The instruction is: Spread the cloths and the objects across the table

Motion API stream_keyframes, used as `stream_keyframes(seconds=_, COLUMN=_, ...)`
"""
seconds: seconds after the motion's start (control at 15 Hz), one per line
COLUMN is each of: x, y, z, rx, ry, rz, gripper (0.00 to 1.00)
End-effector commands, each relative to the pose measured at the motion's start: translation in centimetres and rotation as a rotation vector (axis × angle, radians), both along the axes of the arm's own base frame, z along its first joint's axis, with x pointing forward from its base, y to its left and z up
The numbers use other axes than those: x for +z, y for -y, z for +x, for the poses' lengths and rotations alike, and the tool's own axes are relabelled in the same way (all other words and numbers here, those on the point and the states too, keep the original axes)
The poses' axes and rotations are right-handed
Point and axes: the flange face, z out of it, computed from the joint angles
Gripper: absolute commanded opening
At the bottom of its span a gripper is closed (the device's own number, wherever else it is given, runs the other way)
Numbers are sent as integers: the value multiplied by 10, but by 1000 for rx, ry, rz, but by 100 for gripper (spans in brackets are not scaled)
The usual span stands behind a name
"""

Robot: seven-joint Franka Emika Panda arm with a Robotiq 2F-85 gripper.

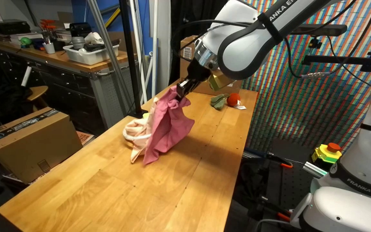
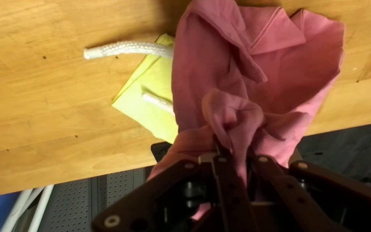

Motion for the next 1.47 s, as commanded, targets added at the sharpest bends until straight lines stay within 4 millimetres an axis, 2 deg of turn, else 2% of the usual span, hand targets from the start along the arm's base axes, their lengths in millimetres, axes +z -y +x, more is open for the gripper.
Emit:
stream_keyframes(seconds=0.0, x=42, y=16, z=-13, rx=-46, ry=99, rz=11, gripper=8)
stream_keyframes(seconds=0.33, x=99, y=40, z=-17, rx=-119, ry=227, rz=38, gripper=8)
stream_keyframes(seconds=0.47, x=117, y=50, z=-18, rx=-158, ry=291, rz=51, gripper=8)
stream_keyframes(seconds=0.67, x=132, y=70, z=-15, rx=-213, ry=367, rz=55, gripper=8)
stream_keyframes(seconds=0.8, x=136, y=87, z=-12, rx=-255, ry=425, rz=42, gripper=8)
stream_keyframes(seconds=1.0, x=134, y=125, z=-9, rx=-336, ry=497, rz=16, gripper=8)
stream_keyframes(seconds=1.2, x=123, y=172, z=-8, rx=-427, ry=570, rz=-27, gripper=8)
stream_keyframes(seconds=1.4, x=105, y=210, z=-6, rx=-492, ry=613, rz=-83, gripper=8)
